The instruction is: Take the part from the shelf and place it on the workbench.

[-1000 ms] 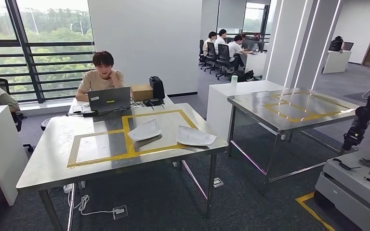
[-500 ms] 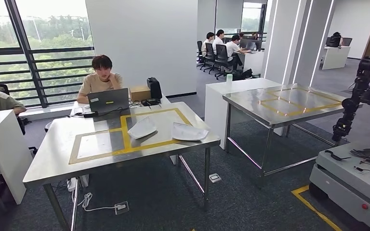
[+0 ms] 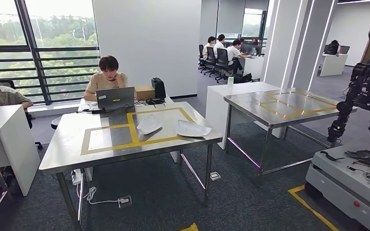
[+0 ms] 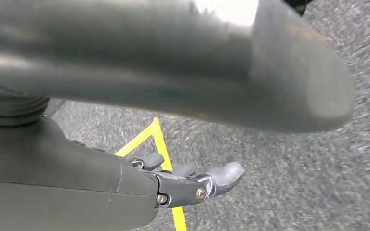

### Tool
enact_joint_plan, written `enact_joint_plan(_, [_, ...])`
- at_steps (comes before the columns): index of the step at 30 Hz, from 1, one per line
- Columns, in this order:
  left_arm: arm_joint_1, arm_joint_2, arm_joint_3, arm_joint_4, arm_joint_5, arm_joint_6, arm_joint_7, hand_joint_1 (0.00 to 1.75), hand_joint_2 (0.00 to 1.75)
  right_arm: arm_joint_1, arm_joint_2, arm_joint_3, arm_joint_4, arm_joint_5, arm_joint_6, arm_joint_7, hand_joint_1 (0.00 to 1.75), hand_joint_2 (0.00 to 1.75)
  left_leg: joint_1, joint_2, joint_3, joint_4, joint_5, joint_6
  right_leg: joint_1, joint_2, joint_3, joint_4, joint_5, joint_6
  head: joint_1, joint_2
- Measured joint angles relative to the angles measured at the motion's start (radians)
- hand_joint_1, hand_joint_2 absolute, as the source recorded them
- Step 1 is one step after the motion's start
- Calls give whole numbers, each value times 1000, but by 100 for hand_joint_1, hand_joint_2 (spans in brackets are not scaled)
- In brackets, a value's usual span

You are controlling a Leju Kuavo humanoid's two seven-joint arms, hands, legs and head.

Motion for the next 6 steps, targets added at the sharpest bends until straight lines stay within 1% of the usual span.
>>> enact_joint_plan(1, [1,-1,0,0,-1,0,-6,0,0,1,0,0,0,2,0,-3,0,175,1,-2,-7,3,6,-4,0,2,45,-51,25,-1,0,0])
enact_joint_plan(2, [1,-1,0,1,-2,0,-10,0,0,0,0,0,0,4,0,-6,0,175,2,-4,-14,5,11,-9,-1,10,100,-122,36,-3,0,0])
enact_joint_plan(3, [0,-2,-1,1,-4,0,-13,0,0,0,0,0,0,4,0,-8,0,175,2,-7,-19,8,16,-15,0,19,147,-192,36,-7,0,0])
enact_joint_plan(4, [-1,-2,-1,2,-6,0,-16,0,0,1,0,0,0,4,0,-9,0,175,2,-9,-23,10,21,-22,2,25,179,-243,28,-12,0,0])
enact_joint_plan(5, [-1,-3,-2,2,-9,0,-19,0,0,2,0,0,0,4,0,-9,0,175,2,-11,-26,11,26,-28,4,29,194,-270,18,-17,0,0])
enact_joint_plan(6, [-2,-3,-2,2,-10,0,-20,0,0,2,0,0,0,5,0,-9,0,175,1,-12,-26,11,29,-32,6,28,196,-278,16,-21,0,0])
